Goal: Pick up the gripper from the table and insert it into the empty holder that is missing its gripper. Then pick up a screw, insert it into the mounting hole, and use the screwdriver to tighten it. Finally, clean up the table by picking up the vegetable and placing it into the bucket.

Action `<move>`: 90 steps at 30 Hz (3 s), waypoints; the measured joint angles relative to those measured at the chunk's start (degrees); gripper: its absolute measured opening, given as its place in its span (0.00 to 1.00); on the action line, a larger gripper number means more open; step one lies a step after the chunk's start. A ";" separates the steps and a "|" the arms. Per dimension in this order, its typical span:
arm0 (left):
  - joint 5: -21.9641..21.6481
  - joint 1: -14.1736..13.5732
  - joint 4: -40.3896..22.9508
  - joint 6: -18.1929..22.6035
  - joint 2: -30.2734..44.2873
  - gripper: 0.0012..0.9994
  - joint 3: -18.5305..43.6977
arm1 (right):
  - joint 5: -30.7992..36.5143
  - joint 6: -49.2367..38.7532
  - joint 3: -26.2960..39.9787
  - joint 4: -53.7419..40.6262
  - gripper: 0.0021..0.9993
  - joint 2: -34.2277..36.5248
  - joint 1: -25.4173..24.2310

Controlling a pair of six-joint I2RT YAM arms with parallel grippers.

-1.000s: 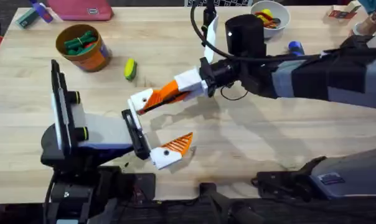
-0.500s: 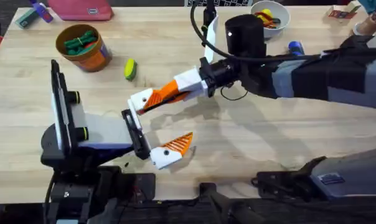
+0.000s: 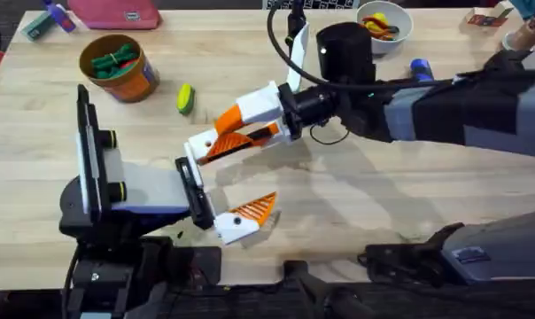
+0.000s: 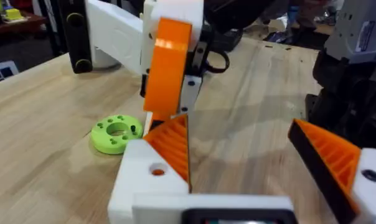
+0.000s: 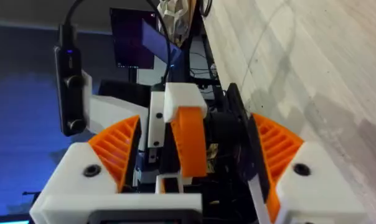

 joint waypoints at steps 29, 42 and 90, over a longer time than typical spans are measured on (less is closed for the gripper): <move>0.02 0.00 0.00 0.00 0.02 0.99 0.00 | 47.93 -31.42 27.24 -74.05 0.94 -13.87 -5.87; 0.02 0.00 0.00 0.00 0.02 0.99 0.00 | 67.70 -33.68 36.61 -79.03 0.77 2.38 -0.63; 0.02 0.00 0.00 0.00 0.02 0.99 0.00 | 73.66 -35.21 36.85 -72.96 0.01 16.14 1.01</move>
